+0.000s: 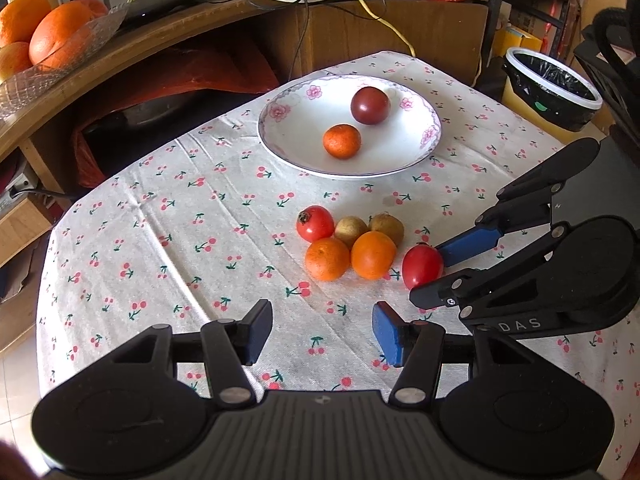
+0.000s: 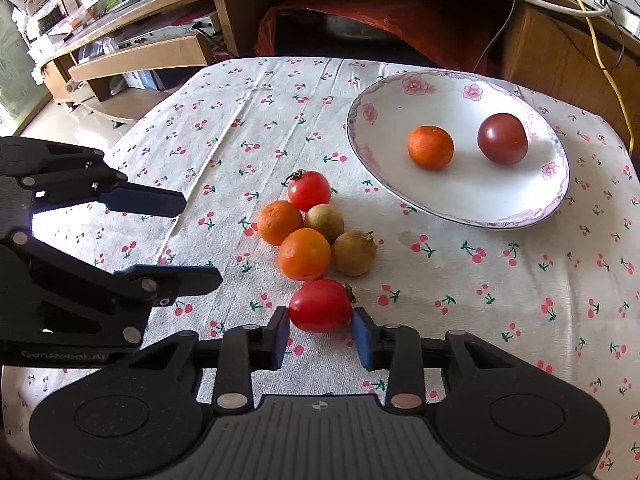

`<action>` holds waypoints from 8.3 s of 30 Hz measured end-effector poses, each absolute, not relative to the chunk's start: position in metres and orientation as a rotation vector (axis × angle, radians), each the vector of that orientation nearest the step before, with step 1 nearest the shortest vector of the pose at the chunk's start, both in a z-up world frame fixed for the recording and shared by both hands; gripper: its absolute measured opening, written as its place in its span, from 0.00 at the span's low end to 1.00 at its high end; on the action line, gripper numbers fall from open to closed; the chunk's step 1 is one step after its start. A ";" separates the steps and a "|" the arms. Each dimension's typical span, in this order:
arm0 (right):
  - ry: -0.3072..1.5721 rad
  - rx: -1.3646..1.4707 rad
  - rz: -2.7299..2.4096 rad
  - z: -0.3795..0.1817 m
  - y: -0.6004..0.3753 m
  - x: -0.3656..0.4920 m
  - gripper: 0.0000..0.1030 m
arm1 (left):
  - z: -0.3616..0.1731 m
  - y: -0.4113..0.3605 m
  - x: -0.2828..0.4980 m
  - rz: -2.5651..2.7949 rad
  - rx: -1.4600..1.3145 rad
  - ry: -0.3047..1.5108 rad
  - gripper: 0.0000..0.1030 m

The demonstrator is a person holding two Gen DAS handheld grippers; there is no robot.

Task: Organize fruits
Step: 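Grasp the small red tomato with the right gripper, then grasp a tangerine from the cluster with the left gripper, then lift the red tomato and tangerine and carry them toward the white bowl, then lower both fruits into the bowl and open both grippers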

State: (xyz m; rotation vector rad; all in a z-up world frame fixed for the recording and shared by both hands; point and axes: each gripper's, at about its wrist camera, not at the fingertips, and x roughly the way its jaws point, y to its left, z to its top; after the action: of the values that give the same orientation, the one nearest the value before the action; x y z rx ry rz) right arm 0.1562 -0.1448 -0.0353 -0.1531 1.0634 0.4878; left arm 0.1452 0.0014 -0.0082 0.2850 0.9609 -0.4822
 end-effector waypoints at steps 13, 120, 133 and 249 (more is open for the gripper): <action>1.082 -0.123 0.435 -0.030 -0.167 0.151 0.29 | -0.012 -0.014 0.146 -0.553 0.263 0.963 0.61; 1.092 -0.134 0.427 -0.031 -0.193 0.142 0.29 | -0.028 -0.050 0.141 -0.582 0.340 0.990 0.40; 1.095 -0.154 0.421 -0.031 -0.191 0.142 0.28 | -0.031 -0.050 0.143 -0.576 0.325 1.008 0.40; 0.895 -0.120 0.283 -0.013 -0.195 0.239 0.32 | -0.013 -0.067 0.246 -0.454 0.270 0.880 0.41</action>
State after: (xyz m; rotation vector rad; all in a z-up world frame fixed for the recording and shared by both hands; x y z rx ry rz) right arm 0.2385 -0.1954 -0.0132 -0.1198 0.8949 0.2834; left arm 0.2460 -0.0674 -0.0132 0.2703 0.8797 -0.4541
